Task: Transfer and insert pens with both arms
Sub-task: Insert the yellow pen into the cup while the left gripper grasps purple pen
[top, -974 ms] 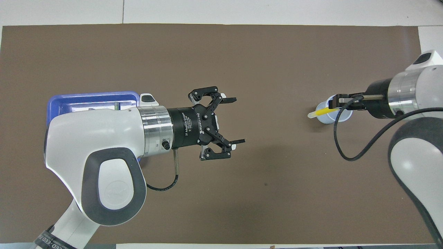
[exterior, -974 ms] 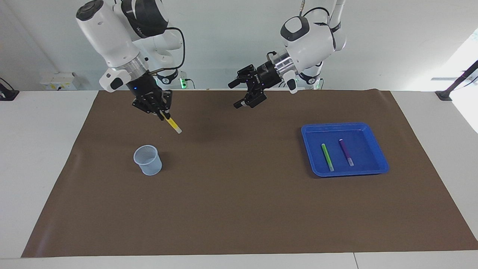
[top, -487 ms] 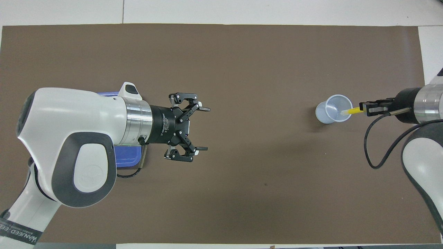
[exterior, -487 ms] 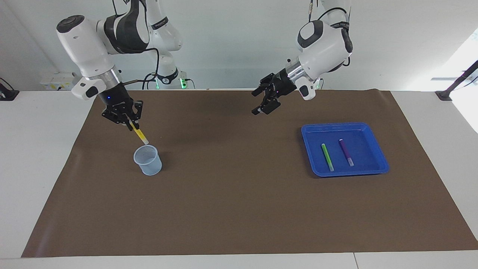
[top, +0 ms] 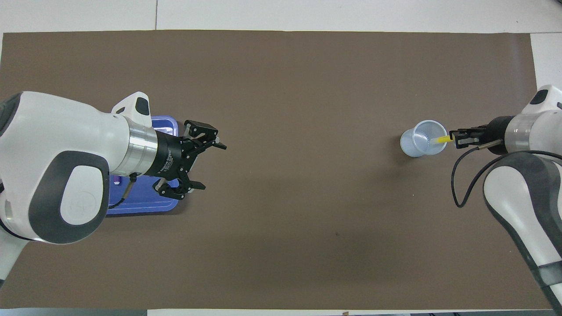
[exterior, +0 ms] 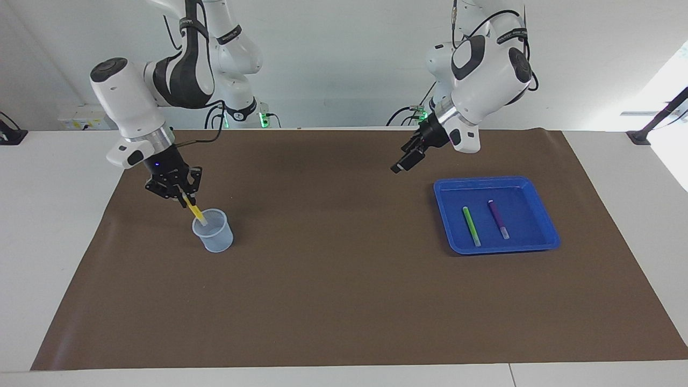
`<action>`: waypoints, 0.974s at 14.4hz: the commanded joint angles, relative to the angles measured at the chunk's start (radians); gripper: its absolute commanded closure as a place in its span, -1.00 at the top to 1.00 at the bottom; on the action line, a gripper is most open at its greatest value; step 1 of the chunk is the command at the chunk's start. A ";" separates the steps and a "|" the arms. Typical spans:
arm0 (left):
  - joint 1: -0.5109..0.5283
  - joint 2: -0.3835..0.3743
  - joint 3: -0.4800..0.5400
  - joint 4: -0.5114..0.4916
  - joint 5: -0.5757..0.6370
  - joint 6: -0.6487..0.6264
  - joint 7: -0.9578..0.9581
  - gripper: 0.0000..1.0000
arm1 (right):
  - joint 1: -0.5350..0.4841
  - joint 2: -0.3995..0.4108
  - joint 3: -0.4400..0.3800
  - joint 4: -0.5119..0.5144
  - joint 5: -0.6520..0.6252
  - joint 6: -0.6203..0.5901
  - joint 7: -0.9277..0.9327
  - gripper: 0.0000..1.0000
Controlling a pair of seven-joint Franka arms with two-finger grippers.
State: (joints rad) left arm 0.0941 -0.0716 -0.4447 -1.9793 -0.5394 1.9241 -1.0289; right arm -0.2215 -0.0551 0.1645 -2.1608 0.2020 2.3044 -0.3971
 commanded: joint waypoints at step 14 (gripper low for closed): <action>0.283 0.205 -0.005 -0.075 0.671 0.203 1.056 1.00 | 0.019 0.029 0.003 -0.071 -0.151 0.059 -0.009 -1.00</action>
State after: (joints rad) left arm 0.3784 0.1186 -0.4466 -2.0363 0.0627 2.0795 -0.0241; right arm -0.1989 -0.0321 0.1652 -2.2348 0.0987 2.3420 -0.3971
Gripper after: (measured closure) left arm 0.000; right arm 0.824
